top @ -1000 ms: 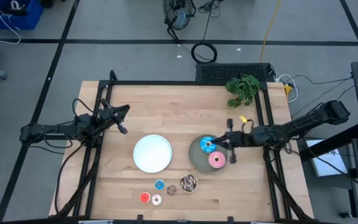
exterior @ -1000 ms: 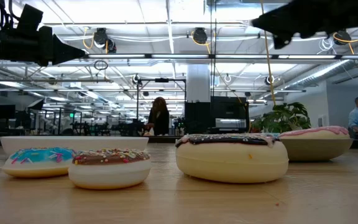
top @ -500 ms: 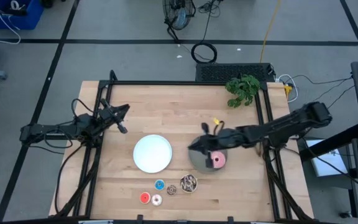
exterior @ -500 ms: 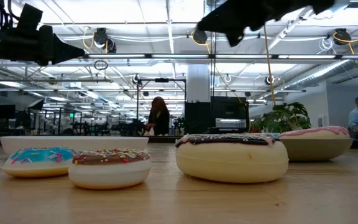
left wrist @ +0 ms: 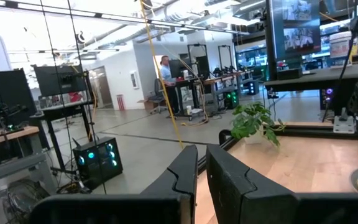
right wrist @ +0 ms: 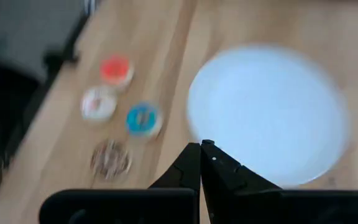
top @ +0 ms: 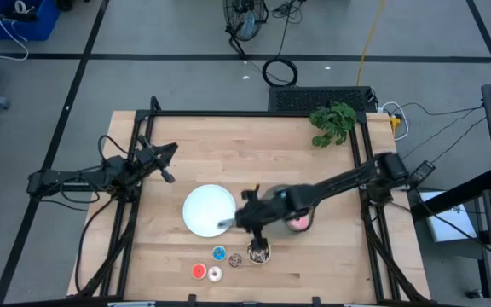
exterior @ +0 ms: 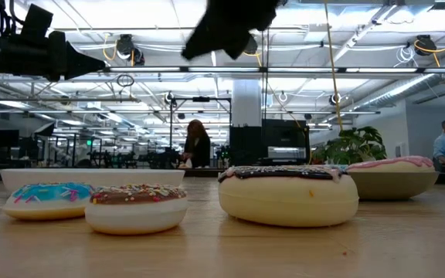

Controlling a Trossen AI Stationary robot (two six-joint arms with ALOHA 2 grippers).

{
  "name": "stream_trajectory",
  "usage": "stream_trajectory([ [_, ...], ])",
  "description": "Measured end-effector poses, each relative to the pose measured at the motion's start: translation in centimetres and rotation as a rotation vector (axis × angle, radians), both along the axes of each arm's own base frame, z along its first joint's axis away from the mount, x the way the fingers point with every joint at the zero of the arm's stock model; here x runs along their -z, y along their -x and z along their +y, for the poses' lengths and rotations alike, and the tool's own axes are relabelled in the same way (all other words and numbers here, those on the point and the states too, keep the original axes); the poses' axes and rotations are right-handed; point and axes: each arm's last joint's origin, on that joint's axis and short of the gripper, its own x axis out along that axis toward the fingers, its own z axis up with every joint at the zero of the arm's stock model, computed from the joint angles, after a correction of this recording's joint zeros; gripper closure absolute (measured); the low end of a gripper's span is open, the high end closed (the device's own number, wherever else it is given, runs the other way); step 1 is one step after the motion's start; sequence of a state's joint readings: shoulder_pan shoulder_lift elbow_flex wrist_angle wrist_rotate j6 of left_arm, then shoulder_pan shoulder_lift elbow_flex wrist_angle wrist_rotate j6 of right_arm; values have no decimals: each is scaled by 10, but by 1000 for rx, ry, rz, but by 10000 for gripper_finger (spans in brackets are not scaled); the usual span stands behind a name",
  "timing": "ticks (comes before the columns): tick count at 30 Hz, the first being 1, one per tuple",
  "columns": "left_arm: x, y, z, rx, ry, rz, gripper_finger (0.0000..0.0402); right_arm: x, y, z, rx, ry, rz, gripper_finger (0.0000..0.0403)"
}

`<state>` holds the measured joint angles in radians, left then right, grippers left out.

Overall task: Pick & Place donuts
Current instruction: Put the large black donut on the gray plate

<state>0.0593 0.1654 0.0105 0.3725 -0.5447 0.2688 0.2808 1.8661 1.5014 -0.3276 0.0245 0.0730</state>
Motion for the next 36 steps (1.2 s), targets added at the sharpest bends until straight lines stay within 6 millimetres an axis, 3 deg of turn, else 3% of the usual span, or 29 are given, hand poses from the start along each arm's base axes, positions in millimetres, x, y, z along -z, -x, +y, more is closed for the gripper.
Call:
stream_trajectory([
  [5, 0, 0, 0, -7, -30, 21, 360, 21, -9, 16, -33, 59, 172, 402],
  [13, 0, 0, 0, -8, -33, 23, 360, 23, 3, 23, -59, 109, 314, 357],
  [30, 0, 0, 0, 5, 14, -6, 360, 23, 9, 49, -88, 142, 255, 221],
  [36, 1, 0, 0, 5, 13, 1, 360, 36, 9, 51, -66, 133, 212, 205],
])
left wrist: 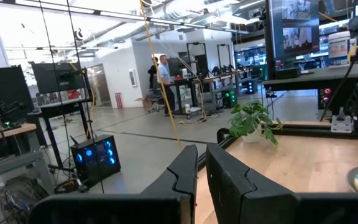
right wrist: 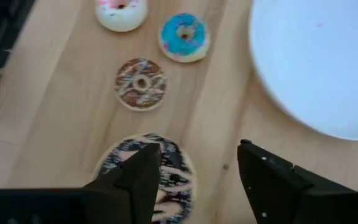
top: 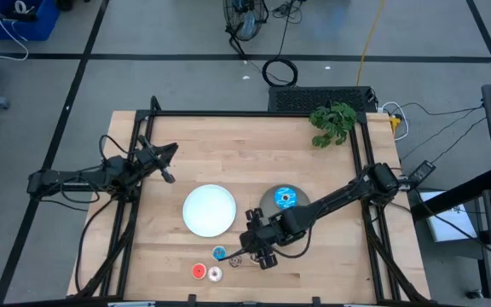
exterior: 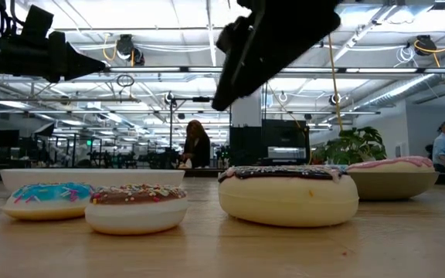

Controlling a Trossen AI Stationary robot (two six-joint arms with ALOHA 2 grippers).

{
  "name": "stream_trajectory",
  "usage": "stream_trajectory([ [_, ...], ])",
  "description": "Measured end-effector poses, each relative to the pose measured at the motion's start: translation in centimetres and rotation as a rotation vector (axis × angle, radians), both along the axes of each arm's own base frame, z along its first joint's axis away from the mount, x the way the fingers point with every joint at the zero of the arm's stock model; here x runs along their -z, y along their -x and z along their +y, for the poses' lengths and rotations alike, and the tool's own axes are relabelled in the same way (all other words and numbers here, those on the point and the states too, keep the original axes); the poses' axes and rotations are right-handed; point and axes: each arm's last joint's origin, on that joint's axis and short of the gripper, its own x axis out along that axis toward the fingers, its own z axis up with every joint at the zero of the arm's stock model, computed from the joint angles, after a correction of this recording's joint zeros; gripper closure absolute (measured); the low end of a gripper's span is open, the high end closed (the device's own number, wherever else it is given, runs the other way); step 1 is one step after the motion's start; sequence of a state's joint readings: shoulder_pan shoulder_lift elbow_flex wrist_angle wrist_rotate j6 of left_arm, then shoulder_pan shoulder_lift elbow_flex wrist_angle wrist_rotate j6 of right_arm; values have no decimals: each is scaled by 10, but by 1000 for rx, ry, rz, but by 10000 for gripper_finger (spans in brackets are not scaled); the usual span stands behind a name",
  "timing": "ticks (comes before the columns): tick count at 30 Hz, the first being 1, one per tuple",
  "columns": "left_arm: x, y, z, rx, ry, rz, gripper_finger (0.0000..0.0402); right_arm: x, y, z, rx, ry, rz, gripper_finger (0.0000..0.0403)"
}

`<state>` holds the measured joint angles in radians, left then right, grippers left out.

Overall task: Pick & Place donuts
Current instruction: Put the large black donut on the gray plate

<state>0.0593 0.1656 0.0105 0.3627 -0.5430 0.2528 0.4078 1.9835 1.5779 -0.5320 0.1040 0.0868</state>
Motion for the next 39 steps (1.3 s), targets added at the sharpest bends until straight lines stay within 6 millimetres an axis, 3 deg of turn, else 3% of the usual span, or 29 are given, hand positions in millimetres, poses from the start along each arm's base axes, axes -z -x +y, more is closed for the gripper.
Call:
stream_trajectory([
  [17, 0, 0, 0, -6, -3, 3, 360, 36, -2, 3, 46, -97, 81, 210],
  [25, 1, 0, 0, -14, -3, 9, 360, 57, 4, 3, 78, -53, 201, 212],
  [39, 0, 0, 0, -16, -1, 7, 360, 61, 7, 1, 55, -17, 239, 230],
])
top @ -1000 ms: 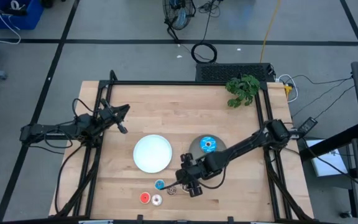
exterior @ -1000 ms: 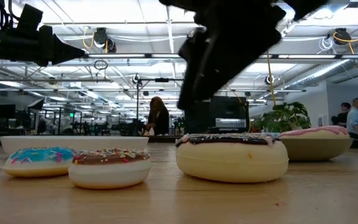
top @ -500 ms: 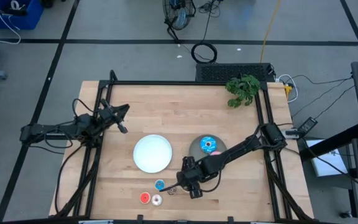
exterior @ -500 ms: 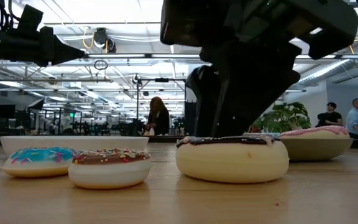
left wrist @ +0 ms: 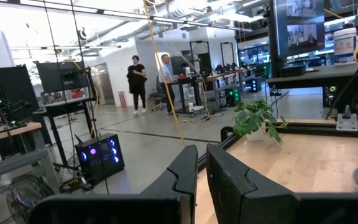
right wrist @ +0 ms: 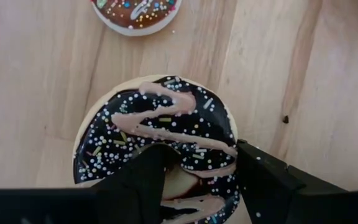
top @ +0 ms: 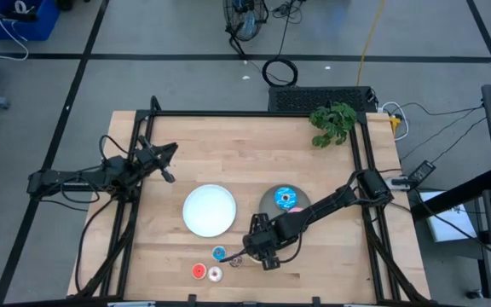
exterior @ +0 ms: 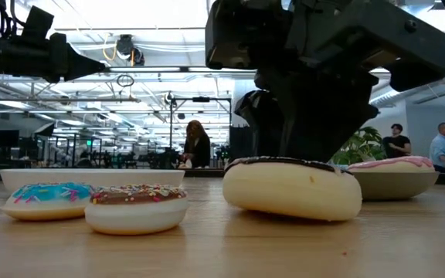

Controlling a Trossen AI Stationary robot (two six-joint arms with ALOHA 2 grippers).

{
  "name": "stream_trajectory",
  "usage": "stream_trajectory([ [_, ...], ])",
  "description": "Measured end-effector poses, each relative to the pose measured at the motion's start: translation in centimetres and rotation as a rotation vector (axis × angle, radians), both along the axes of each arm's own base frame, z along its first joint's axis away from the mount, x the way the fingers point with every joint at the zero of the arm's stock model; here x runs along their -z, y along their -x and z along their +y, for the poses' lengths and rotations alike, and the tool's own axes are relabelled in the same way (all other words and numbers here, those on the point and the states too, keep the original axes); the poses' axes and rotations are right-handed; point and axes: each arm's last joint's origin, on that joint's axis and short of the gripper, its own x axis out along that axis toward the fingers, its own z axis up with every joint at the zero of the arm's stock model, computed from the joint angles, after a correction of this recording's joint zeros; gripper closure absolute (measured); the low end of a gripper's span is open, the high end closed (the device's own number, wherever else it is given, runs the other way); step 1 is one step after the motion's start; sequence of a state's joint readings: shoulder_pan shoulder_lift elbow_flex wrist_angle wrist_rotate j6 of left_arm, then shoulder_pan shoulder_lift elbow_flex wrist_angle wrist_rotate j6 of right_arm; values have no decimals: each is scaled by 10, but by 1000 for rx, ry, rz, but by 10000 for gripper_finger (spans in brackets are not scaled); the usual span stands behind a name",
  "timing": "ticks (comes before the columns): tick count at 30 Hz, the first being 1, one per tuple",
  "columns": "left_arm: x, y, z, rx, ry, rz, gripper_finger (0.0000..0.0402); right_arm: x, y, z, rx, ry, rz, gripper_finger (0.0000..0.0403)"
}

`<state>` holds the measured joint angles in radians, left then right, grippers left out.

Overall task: Pick & Place donuts
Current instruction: Put the large black donut on the gray plate

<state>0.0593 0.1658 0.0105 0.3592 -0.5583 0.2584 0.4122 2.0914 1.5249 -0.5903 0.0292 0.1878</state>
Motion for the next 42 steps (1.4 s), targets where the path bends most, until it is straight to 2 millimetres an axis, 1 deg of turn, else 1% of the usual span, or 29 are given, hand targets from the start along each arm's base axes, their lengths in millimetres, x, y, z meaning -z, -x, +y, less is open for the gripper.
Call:
stream_trajectory([
  [6, 0, 0, 0, 0, 1, 0, 360, -1, 0, 0, -20, 16, -11, 229],
  [10, 0, 0, 0, 1, 1, 0, 360, -2, -1, 1, -32, 27, -32, 221],
  [14, 0, 0, 0, 1, 1, 0, 360, -2, -1, 0, -33, 53, -38, 202],
  [20, 0, 0, 0, 1, 1, 5, 360, -2, -1, -1, -22, 74, -46, 163],
  [22, 0, 0, 0, 1, 1, 5, 360, -1, 0, -1, -12, 52, -29, 154],
  [25, 0, 0, 0, 1, 1, 5, 360, -1, 1, -3, 5, 5, 10, 151],
  [29, 0, 0, 0, 1, 0, 5, 360, -1, 1, -2, -3, -20, 24, 163],
  [33, 1, 0, 0, 2, 0, 7, 360, 2, -1, -1, -25, -20, 13, 186],
  [37, 1, 0, 0, 0, -1, 15, 360, 2, -2, -2, -44, -18, -1, 219],
  [42, 1, 0, 0, 0, -1, 15, 360, 1, -6, -4, -46, -32, -24, 275],
])
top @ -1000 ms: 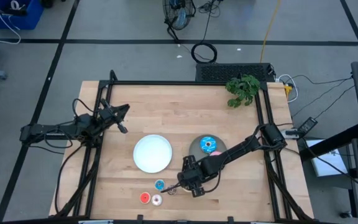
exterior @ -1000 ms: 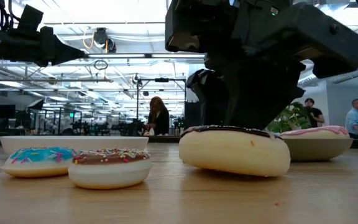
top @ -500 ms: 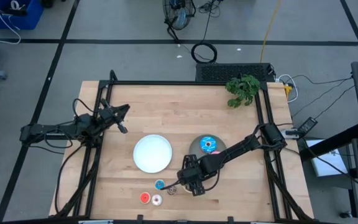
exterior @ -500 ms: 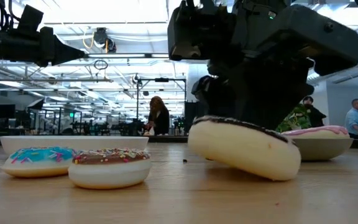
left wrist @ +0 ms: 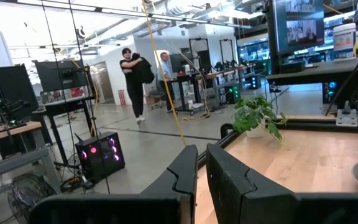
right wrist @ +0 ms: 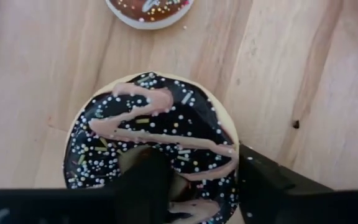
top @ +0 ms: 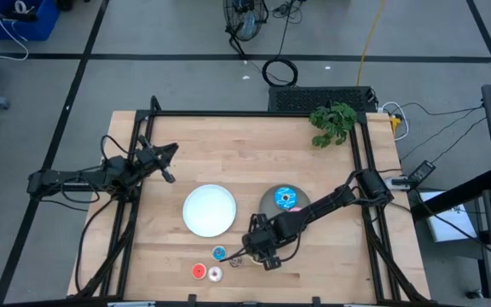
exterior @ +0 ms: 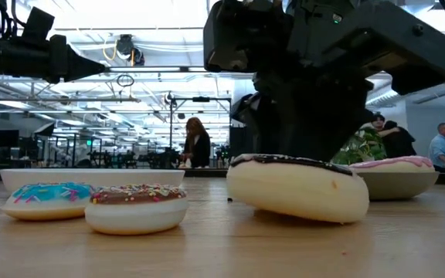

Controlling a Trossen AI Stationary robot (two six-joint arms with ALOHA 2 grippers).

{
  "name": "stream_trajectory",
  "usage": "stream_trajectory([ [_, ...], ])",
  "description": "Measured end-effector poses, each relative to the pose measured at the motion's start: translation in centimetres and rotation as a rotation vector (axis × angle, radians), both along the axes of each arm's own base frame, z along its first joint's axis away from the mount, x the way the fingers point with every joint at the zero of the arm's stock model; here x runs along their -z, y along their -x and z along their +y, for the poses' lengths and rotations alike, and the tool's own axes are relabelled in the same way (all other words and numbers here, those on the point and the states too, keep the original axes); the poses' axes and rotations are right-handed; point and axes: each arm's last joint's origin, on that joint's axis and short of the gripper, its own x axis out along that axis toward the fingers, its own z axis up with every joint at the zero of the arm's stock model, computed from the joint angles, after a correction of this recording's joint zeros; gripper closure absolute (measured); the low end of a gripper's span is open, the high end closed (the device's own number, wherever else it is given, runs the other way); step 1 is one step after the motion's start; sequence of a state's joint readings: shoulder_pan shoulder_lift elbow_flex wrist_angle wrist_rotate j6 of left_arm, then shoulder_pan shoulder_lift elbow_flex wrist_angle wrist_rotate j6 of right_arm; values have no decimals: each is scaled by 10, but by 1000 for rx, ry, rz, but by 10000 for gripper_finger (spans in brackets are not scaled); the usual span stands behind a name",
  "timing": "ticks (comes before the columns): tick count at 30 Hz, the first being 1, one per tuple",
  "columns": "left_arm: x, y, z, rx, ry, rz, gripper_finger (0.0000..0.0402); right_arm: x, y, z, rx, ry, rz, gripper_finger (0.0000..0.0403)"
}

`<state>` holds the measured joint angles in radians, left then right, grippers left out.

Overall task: Pick & Place donuts
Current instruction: Put the large black donut on the gray plate

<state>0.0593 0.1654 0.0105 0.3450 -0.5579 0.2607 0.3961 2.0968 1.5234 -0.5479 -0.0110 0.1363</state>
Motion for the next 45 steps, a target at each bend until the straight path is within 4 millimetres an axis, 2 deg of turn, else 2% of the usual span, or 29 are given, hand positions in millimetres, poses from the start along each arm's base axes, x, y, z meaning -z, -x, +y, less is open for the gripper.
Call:
stream_trajectory([
  [10, 0, 0, 0, -1, -1, 4, 360, -6, -3, -2, -40, -15, -35, 388],
  [15, 0, 0, 0, -1, -1, 5, 360, -19, 0, -4, -37, -24, -53, 388],
  [18, 0, 0, 0, -1, -1, 5, 360, -35, 3, -5, -15, -41, -83, 382],
  [24, 0, 0, 0, -1, -1, 6, 360, -83, 16, -11, -27, -73, -186, 391],
  [30, 0, 0, 0, 0, -1, 6, 360, -137, 40, -21, -31, -53, -318, 389],
  [34, 0, 0, 0, 0, 0, 6, 360, -165, 57, -29, -20, -75, -380, 388],
  [38, 0, 0, 0, 0, 0, 6, 360, -173, 78, -37, -1, -84, -418, 388],
  [45, 0, 0, 0, 0, 1, 5, 360, -166, 132, -62, 133, -175, -484, 388],
])
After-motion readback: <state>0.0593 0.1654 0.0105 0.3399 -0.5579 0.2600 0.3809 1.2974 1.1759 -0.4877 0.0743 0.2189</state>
